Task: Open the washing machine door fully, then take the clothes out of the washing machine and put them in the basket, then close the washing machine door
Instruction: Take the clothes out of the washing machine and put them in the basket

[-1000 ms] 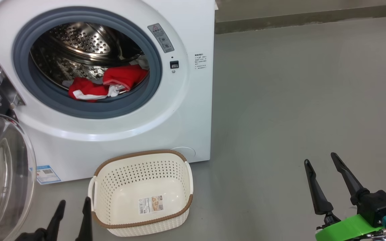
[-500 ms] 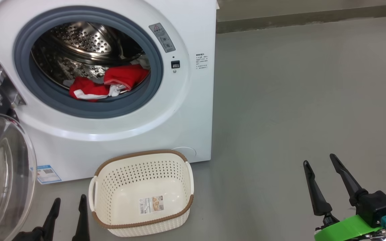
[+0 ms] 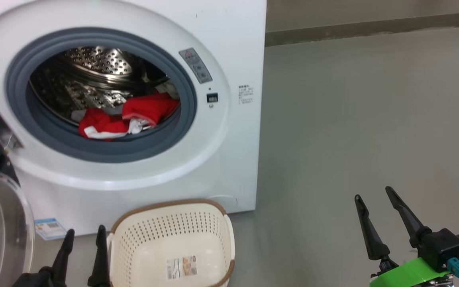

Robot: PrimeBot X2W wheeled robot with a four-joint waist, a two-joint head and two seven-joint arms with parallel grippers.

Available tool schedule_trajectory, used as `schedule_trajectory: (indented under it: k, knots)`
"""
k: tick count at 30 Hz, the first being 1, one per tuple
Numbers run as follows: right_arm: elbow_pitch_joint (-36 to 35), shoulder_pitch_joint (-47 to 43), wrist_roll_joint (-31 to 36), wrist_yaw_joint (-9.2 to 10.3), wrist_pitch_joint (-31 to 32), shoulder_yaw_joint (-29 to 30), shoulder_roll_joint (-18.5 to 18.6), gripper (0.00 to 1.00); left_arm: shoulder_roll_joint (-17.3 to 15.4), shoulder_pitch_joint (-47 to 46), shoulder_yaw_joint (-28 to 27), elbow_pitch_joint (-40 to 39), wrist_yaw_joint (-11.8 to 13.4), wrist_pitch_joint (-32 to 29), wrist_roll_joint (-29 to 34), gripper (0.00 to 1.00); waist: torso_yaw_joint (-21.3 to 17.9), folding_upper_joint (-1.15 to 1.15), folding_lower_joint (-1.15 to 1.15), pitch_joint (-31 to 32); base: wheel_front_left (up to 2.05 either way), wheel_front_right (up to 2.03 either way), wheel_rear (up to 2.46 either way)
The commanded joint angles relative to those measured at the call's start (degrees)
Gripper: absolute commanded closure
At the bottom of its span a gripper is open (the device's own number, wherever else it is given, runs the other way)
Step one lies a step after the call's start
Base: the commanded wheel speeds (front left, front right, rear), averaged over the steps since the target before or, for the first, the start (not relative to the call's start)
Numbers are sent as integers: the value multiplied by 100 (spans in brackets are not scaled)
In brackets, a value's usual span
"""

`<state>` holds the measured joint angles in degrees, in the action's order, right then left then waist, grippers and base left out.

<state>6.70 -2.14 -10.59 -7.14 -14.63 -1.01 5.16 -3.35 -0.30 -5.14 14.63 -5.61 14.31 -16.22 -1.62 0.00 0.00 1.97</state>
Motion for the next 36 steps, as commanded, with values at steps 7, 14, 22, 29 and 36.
schedule_trajectory:
  k: [7,14,22,29,36]
  knots:
    - [-83,215,-28,-35,-37,-171,114,0,-72,-122,-103,-205,-88,69,18,0,22,0,0,-26,126,-126,0]
    - [-99,230,-28,-35,-37,-206,110,0,-61,-125,-128,-242,-65,69,54,0,7,0,0,-72,32,-32,0]
    - [-114,218,-38,-35,-37,-218,136,0,-43,-66,-118,-251,-1,69,100,0,-40,0,0,-57,0,0,0]
    - [-128,187,-49,-35,-37,-222,157,0,-35,-81,-90,-252,33,69,129,0,-14,0,0,-67,0,0,0]
    - [-124,156,-66,-35,-37,-266,207,0,-31,-105,-82,-272,61,69,144,0,18,0,0,-102,0,0,0]
